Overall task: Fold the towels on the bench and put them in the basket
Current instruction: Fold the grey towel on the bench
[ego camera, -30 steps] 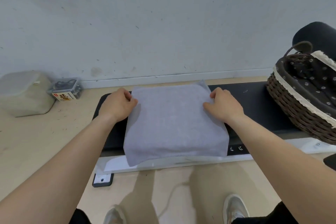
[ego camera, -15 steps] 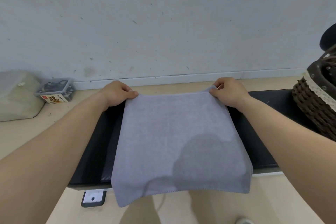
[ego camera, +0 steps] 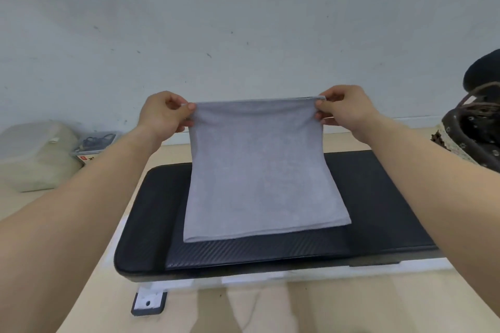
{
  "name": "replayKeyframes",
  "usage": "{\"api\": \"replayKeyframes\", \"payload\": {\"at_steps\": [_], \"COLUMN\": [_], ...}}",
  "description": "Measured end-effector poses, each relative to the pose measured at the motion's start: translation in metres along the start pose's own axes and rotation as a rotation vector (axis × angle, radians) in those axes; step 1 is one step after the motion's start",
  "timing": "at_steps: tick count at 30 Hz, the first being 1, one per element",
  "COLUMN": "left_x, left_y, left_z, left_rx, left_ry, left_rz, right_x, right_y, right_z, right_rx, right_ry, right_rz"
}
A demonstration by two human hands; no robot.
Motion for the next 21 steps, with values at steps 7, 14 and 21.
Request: {"api": "replayKeyframes", "payload": {"at_steps": [7, 14, 21], "left_x": [-0.063, -0.146, -0.180], "left_y": [0.015, 0.012, 0.016], "left_z": [-0.004, -0.041, -0.049], "left_rx": [0.190, 0.397, 0.678], "left_ry": [-0.083, -0.211, -0.469], "left_rz": [-0.125, -0.199, -0.225], "right_x": [-0.060, -0.126, -0.152], "right_y": [0.010, 0.011, 0.011], "right_z": [0.022, 0.073, 0.078], "right_rx": [-0.049, -0.287, -0.393], "right_ry": [0.014, 0.025, 0.119], "right_rz": [-0.039, -0.028, -0.077]}}
Point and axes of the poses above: each hand's wrist, its own x-axis towards the middle knuckle, its own y-axis out of the back of the hand, z = x × y, the point moved 4 cm from there along x, towards the middle knuckle, and after that the axes turned 5 degrees about -y, right-handed, at the moved point
